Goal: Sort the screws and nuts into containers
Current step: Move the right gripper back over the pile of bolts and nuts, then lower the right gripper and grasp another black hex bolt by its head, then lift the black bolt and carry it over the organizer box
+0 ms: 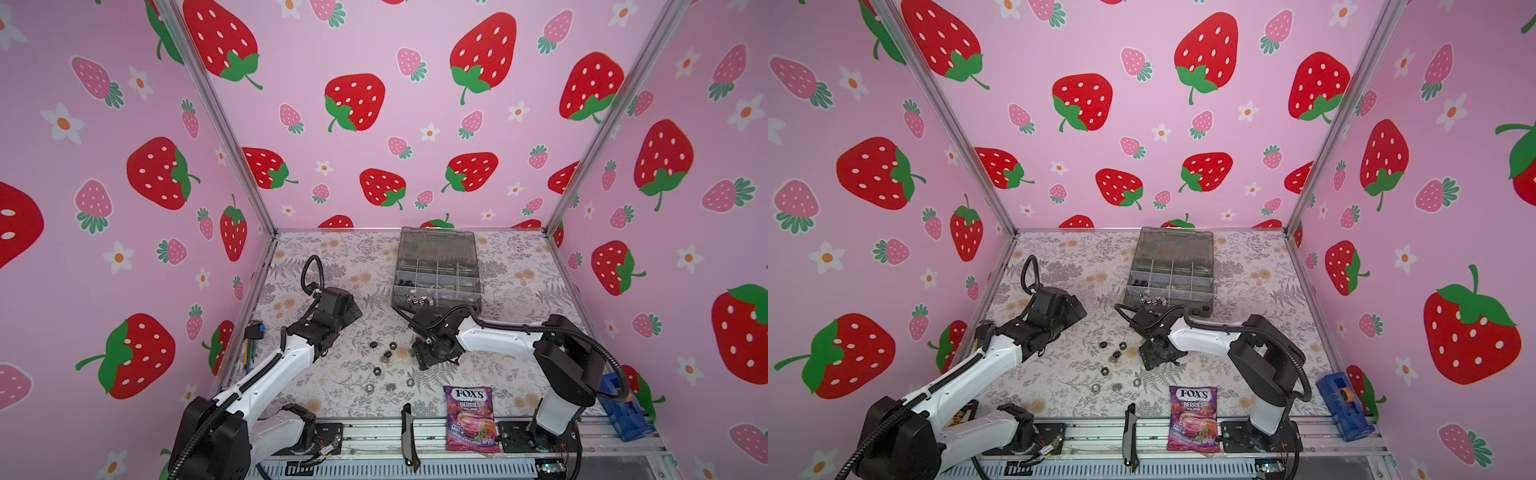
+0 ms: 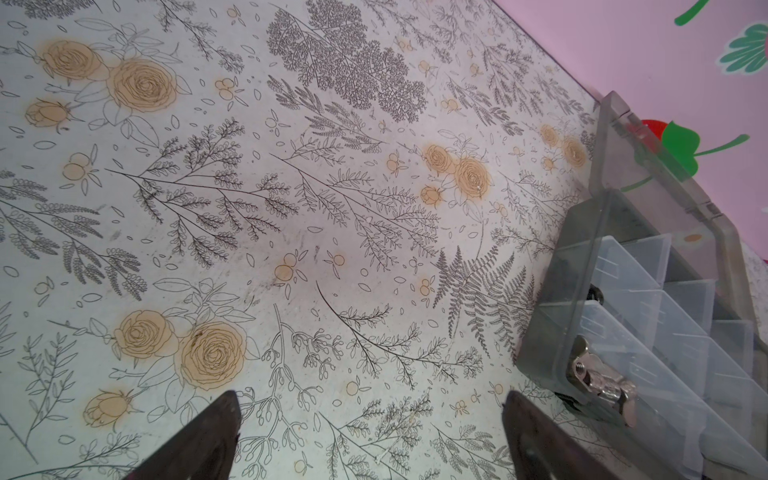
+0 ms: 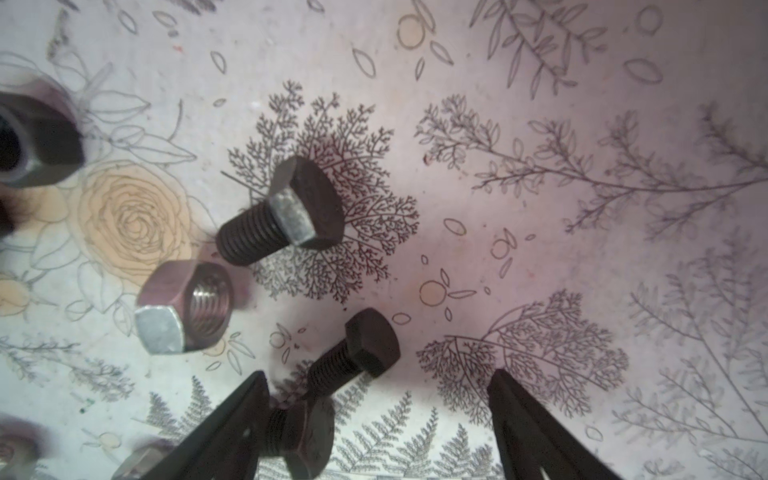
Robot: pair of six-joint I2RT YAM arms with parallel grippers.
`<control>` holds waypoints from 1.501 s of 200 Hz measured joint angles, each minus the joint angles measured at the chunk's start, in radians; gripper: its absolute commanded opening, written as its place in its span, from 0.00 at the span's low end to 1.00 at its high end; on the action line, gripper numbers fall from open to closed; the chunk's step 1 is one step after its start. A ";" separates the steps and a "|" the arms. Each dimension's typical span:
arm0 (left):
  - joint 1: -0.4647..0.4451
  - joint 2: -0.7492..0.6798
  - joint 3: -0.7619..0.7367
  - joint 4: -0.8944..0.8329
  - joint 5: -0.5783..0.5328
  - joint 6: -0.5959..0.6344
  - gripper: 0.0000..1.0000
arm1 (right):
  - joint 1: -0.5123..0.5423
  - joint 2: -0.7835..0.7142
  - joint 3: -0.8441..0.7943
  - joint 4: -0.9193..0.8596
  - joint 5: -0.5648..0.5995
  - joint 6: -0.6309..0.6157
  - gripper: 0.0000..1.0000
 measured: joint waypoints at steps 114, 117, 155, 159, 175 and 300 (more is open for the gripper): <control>0.008 -0.014 0.000 0.000 0.001 -0.006 0.99 | 0.019 -0.011 -0.024 -0.013 -0.043 -0.032 0.57; 0.008 -0.014 0.000 0.000 0.001 -0.006 0.99 | 0.019 -0.012 -0.025 -0.013 -0.046 -0.039 0.55; 0.008 -0.016 0.000 0.000 0.001 -0.009 0.99 | 0.020 -0.019 -0.034 -0.005 -0.064 -0.048 0.40; 0.008 -0.016 0.000 0.000 0.001 -0.009 0.99 | 0.020 -0.021 -0.035 -0.004 -0.067 -0.048 0.39; 0.008 -0.017 0.000 0.000 0.001 -0.011 0.99 | 0.020 -0.027 -0.044 0.003 -0.074 -0.047 0.39; 0.008 -0.017 0.000 0.000 0.002 -0.020 0.99 | 0.039 -0.063 -0.088 0.020 -0.082 -0.018 0.17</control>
